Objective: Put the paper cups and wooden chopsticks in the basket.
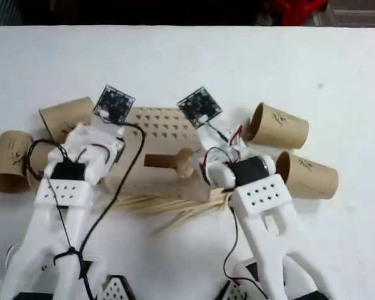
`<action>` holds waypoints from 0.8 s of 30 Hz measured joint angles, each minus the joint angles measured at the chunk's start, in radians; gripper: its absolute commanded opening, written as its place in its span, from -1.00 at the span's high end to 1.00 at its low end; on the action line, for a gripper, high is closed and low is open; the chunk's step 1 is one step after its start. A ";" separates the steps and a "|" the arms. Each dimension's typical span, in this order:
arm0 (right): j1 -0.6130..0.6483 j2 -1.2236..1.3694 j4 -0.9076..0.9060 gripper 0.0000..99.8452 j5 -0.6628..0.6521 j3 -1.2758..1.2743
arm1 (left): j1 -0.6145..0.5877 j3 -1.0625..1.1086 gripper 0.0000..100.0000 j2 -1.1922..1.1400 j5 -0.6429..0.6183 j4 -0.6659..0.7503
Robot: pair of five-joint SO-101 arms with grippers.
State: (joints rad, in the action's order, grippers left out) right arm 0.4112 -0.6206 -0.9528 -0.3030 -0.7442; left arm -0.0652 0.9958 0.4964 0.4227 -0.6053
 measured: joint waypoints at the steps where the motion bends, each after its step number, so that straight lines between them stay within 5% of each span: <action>1: -0.017 -0.031 0.000 0.68 0.011 -0.002 | 0.000 0.003 0.69 0.000 0.000 0.003; 10: 0.026 -0.358 0.069 0.68 0.158 -0.245 | 0.000 0.006 0.69 0.000 0.000 0.005; 14: 0.063 -0.359 0.087 0.68 0.273 -0.255 | 0.000 0.006 0.69 0.000 0.000 0.005; 24: 0.063 -0.147 0.109 0.68 0.293 -0.249 | 0.000 0.006 0.69 0.000 0.000 0.005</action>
State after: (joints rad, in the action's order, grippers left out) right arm 0.4741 -0.7679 -0.8439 -0.0100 -0.9927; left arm -0.0652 1.0019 0.4964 0.4227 -0.6007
